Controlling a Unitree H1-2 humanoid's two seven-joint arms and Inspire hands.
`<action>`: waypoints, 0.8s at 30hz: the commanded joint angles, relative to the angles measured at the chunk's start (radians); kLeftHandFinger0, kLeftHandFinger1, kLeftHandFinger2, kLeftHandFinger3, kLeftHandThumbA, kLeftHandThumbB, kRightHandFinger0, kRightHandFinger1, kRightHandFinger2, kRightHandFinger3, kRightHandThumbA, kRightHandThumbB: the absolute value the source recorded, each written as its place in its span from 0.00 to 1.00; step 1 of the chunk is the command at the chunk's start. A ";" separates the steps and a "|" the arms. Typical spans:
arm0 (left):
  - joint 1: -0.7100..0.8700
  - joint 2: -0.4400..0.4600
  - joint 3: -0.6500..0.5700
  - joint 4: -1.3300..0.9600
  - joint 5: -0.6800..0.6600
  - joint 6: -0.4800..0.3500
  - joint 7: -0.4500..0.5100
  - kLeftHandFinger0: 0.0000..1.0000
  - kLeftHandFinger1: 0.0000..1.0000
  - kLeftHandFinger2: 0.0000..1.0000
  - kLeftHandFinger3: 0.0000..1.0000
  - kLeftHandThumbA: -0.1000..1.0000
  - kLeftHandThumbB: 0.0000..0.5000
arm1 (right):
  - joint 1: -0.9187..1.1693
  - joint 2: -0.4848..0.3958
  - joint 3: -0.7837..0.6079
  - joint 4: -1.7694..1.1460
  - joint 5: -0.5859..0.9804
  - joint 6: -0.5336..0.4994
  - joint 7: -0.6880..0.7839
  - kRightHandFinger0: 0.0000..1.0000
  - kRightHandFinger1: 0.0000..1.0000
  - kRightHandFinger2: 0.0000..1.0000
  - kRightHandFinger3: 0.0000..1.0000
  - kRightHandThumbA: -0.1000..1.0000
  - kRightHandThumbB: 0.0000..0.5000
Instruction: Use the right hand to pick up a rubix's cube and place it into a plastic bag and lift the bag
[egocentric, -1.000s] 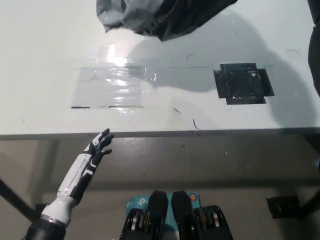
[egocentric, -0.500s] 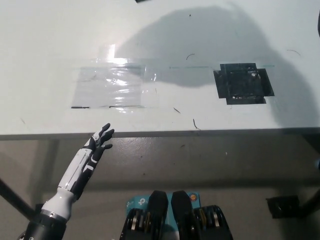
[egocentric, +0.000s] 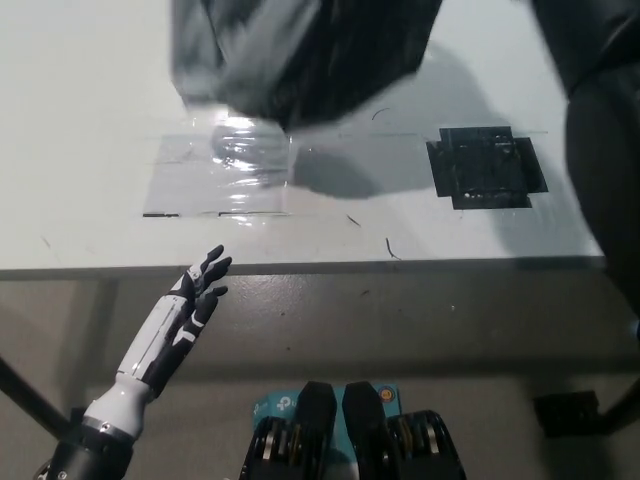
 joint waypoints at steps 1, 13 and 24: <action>-0.035 0.013 0.008 -0.024 -0.024 -0.015 -0.013 0.96 1.00 1.00 1.00 0.95 0.35 | -0.140 -0.021 0.035 -0.034 -0.013 -0.072 0.008 0.00 0.47 0.84 0.83 0.34 0.21; -0.029 0.014 -0.002 -0.039 0.008 -0.001 -0.010 0.94 1.00 1.00 1.00 0.96 0.33 | -0.177 -0.031 0.053 -0.053 0.007 -0.057 0.003 0.02 0.56 0.88 0.90 0.30 0.22; -0.034 0.013 -0.001 -0.023 -0.004 -0.021 -0.015 0.93 1.00 1.00 1.00 0.96 0.32 | -0.121 -0.028 0.042 -0.046 0.021 -0.067 -0.007 0.00 0.46 0.82 0.89 0.31 0.21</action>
